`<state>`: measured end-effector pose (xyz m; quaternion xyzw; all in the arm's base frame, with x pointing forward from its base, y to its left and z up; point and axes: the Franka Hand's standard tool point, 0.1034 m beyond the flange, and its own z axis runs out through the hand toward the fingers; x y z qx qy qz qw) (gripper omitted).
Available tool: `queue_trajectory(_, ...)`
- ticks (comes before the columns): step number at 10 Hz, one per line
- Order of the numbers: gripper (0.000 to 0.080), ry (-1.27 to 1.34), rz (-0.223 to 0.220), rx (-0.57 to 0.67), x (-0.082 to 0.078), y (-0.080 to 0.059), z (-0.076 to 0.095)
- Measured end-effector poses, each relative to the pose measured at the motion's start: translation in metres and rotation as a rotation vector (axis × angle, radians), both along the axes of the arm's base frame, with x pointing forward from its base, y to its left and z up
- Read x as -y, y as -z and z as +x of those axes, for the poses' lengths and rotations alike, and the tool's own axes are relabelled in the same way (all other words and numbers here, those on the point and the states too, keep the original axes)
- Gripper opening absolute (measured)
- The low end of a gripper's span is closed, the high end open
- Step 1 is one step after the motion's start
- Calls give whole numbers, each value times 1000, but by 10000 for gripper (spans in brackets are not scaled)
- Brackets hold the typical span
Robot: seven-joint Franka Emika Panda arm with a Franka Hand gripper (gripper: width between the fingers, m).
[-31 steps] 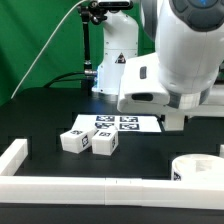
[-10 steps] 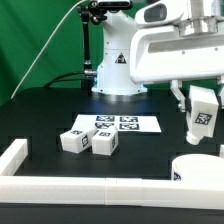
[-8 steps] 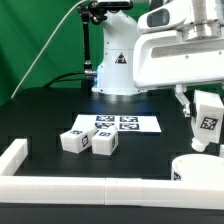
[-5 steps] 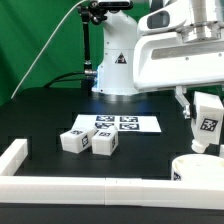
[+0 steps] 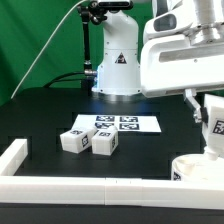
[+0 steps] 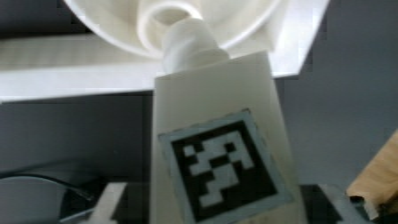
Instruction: Assemble stool
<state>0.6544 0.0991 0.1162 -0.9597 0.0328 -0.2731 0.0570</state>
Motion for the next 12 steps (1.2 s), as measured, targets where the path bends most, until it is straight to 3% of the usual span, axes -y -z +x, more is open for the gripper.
queue_trajectory(3,324,-1,-2,-2,1,3,0)
queue_trajectory(4,324,-7,-7,-8,1,11,2)
queue_trajectory(6,324,-24,-21,3,5,16,14)
queue_trajectory(12,324,-34,-29,6,7,18,17)
